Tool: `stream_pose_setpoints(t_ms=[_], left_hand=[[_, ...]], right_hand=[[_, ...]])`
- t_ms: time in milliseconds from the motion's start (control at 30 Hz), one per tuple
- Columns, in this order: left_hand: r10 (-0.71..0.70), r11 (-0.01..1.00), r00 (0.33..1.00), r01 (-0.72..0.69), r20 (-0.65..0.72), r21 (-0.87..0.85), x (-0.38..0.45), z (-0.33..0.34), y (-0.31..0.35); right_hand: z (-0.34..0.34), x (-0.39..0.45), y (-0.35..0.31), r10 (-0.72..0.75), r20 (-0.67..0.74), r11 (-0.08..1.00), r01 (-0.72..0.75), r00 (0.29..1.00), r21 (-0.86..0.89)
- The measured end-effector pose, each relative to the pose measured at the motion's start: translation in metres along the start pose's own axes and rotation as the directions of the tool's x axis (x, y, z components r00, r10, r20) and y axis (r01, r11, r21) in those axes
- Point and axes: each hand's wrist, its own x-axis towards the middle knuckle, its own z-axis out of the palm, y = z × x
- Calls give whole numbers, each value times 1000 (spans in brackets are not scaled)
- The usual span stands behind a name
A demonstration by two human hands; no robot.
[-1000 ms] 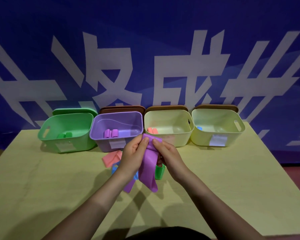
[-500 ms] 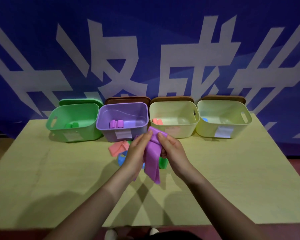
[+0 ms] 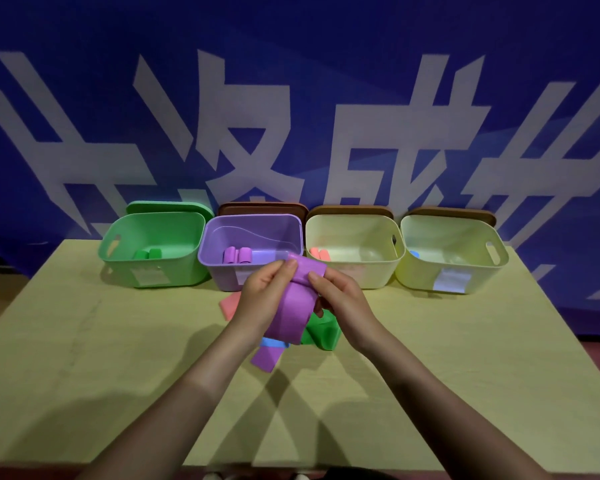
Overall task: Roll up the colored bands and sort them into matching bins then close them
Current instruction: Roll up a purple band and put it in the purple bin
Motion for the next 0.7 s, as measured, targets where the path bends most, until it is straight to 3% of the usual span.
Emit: stream_pose_setpoints(t_ms=[67, 200, 367, 500, 600, 700], left_hand=[[-54, 986, 998, 51, -14, -157, 4, 2, 2], [-176, 904, 979, 202, 104, -378, 19, 7, 4], [-150, 932, 986, 168, 79, -321, 42, 2, -5], [-234, 897, 966, 257, 109, -359, 64, 0, -8], [-290, 871, 944, 329, 159, -365, 80, 0, -11], [-245, 920, 956, 281, 160, -272, 90, 1, -19]], right_hand=[[0, 5, -3, -52, 16, 996, 53, 999, -68], [3, 23, -6, -196, -54, 959, 180, 979, -219], [-2, 47, -2, -333, -58, 869, 283, 941, -405], [-14, 69, 3, -383, -42, 767, 292, 923, -571], [-23, 81, 7, -359, 49, 722, 310, 932, -619], [-31, 87, 11, -293, 80, 765, 284, 953, -578]])
